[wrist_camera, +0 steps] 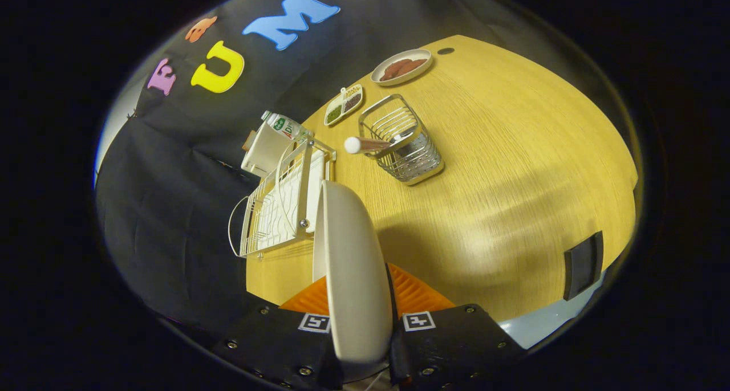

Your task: Take the plate from the dish rack, then take the spoon from the basket and place it into the plate.

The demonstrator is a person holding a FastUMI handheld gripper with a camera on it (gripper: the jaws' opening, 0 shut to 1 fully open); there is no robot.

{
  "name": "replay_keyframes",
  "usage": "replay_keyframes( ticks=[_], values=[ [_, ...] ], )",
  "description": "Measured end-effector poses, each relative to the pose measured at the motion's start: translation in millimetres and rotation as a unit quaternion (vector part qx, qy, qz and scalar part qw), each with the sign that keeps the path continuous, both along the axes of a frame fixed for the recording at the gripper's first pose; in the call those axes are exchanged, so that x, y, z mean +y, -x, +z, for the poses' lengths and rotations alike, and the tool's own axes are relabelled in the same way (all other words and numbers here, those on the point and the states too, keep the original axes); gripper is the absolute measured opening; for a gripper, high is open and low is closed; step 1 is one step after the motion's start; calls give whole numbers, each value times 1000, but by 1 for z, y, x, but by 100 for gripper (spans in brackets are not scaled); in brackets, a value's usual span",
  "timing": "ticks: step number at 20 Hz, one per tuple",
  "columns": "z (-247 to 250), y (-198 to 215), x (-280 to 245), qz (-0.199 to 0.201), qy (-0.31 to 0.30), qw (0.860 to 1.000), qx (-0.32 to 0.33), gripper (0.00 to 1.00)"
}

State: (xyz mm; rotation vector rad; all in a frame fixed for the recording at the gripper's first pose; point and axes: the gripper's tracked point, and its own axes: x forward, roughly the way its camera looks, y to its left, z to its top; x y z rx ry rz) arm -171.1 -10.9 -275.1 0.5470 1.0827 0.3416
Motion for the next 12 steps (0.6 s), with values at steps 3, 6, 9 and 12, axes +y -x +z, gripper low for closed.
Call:
replay_keyframes(
  ticks=[3,6,9,12],
  values=[
    [-26,-5,5,11,-15,1000,8,30],
    [-50,-5,12,18,-38,999,22,30],
    [-64,-5,16,13,-64,997,31,30],
    [-67,-10,16,2,-80,996,30,30]
  ],
)
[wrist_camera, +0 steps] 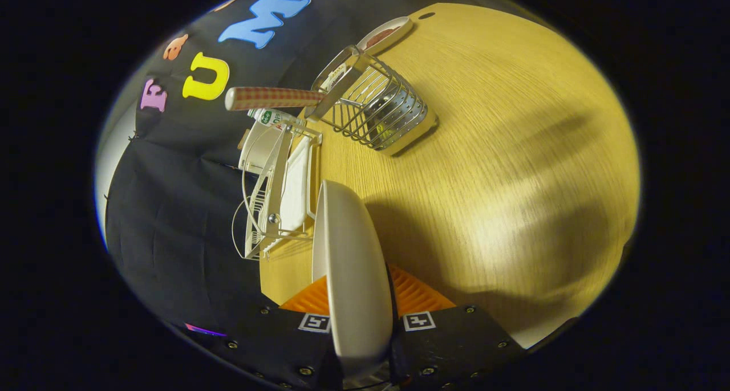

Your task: Take the plate from the dish rack, then take the spoon from the basket and place it into the plate.

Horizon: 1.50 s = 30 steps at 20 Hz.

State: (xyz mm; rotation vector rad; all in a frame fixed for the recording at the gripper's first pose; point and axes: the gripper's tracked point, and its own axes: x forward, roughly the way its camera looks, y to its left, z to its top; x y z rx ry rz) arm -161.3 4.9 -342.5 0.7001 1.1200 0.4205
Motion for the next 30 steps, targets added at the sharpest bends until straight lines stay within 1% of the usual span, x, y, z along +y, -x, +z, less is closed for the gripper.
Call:
replay_keyframes(
  ticks=[2,3,5,6,7,9,10,12,14,17,20,22,25,27,30],
  values=[
    [-3,-4,-4,-12,10,1000,4,31],
    [-4,-6,-7,-16,17,1000,4,34],
    [1,-9,-12,-12,42,999,-10,39],
    [4,-9,-15,-9,55,998,-22,44],
    [5,-12,-23,-6,81,996,-31,59],
    [3,-16,-42,-7,134,989,-55,62],
    [6,-17,-52,-13,153,986,-68,63],
    [19,-23,-67,-33,177,979,-98,63],
    [33,-29,-82,-50,204,968,-135,63],
    [63,-41,-102,-77,244,944,-209,63],
    [95,-50,-107,-101,256,922,-272,63],
    [117,-56,-110,-104,275,901,-319,63],
    [143,-62,-99,-90,296,871,-381,63],
    [154,-67,-84,-70,312,847,-426,62],
    [154,-78,-62,-50,336,813,-472,62]
  ],
)
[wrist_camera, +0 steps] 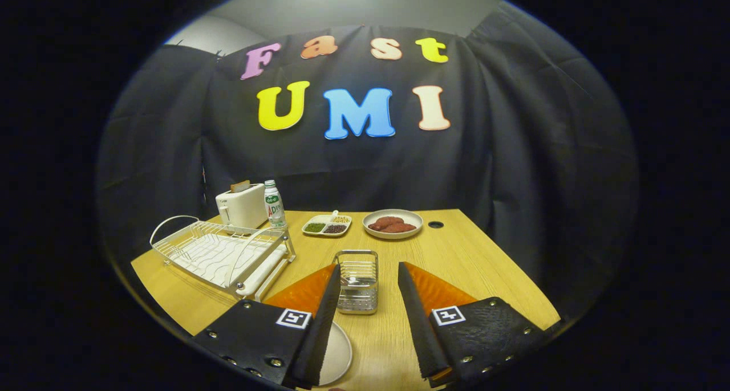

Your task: Take the plate from the dish rack, then take the spoon from the basket and place it into the plate.

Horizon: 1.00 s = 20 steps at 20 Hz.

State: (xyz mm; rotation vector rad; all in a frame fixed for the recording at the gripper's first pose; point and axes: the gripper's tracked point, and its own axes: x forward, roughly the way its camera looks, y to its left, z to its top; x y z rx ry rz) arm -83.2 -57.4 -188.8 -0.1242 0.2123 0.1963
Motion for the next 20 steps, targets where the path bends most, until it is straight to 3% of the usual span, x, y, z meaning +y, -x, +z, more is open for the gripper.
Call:
replay_keyframes(
  ticks=[4,12,14,15,18,20],
  values=[
    [-19,-21,20,13,30,999,-16,63],
    [-43,-74,33,-13,21,999,-25,58],
    [-48,-78,38,-6,35,999,-21,43],
    [-51,-79,39,-6,40,999,-14,24],
    [-52,-77,43,-5,29,1000,-3,15],
    [-50,-76,43,-13,20,1000,4,15]
  ],
)
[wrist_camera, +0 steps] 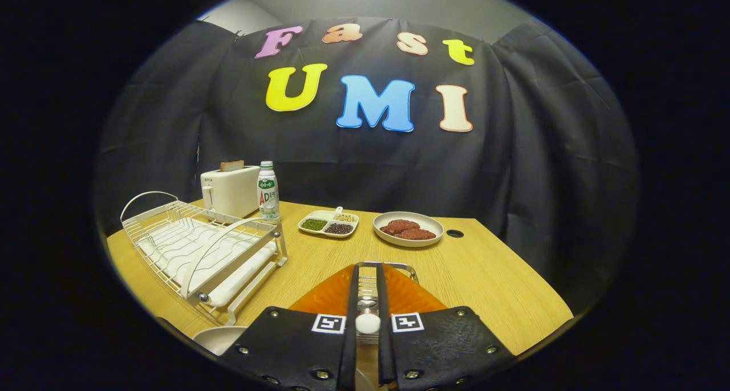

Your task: Take the plate from the dish rack, then take the spoon from the basket and place it into the plate.

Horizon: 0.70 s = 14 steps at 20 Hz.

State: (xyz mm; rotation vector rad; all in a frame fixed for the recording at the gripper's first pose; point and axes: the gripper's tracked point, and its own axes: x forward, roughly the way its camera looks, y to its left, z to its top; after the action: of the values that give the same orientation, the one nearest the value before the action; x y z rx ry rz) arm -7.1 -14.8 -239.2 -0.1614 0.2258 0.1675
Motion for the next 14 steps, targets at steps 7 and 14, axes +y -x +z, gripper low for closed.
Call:
replay_keyframes(
  ticks=[7,14],
  values=[
    [18,5,-1,-8,0,1000,14,11],
    [53,14,-6,-2,10,1000,18,11]
  ],
)
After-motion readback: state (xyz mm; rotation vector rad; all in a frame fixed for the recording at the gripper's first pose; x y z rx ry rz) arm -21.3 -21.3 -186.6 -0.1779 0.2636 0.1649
